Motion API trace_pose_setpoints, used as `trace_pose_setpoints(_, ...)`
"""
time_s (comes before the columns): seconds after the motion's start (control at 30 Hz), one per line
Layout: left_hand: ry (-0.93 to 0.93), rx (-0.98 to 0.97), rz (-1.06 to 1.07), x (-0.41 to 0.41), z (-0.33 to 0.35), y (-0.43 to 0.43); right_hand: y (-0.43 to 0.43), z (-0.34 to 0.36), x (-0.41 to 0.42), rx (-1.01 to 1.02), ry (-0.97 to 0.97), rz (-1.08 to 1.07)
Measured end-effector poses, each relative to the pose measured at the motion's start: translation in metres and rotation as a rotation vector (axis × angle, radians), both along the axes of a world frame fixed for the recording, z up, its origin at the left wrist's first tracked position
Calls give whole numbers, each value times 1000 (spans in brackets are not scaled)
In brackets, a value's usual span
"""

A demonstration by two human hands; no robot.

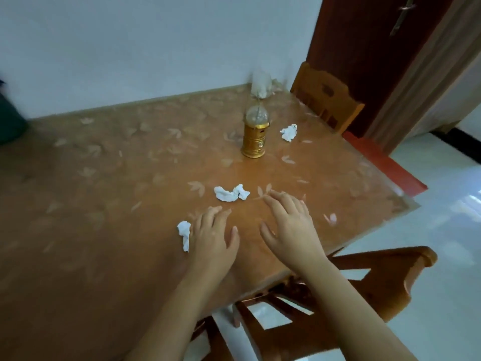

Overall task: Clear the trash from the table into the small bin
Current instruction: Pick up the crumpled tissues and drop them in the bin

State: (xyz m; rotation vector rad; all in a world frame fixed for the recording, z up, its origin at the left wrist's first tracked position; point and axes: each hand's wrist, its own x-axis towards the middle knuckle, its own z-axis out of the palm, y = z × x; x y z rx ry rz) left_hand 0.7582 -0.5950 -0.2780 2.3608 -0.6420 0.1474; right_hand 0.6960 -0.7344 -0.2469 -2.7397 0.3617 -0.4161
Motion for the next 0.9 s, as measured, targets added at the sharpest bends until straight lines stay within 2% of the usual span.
trace_pose_setpoints(0.2, 44, -15, 252, 24, -28, -4, -24, -35, 66, 57, 53, 288)
trace_pose_setpoints(0.37, 53, 21, 453, 35, -56, -16, -53, -73, 115, 103, 108, 435)
trace_pose_setpoints(0.67, 253, -7, 737, 39, -105, -23, -73, -138, 170, 140, 188, 512)
trace_pose_setpoints(0.8, 324, 58, 732, 41, -119, -16, -76, -155, 179, 169, 203, 515)
trace_pose_setpoints(0.9, 304, -3, 790, 35, -126, -15, -76, -164, 183, 193, 197, 504)
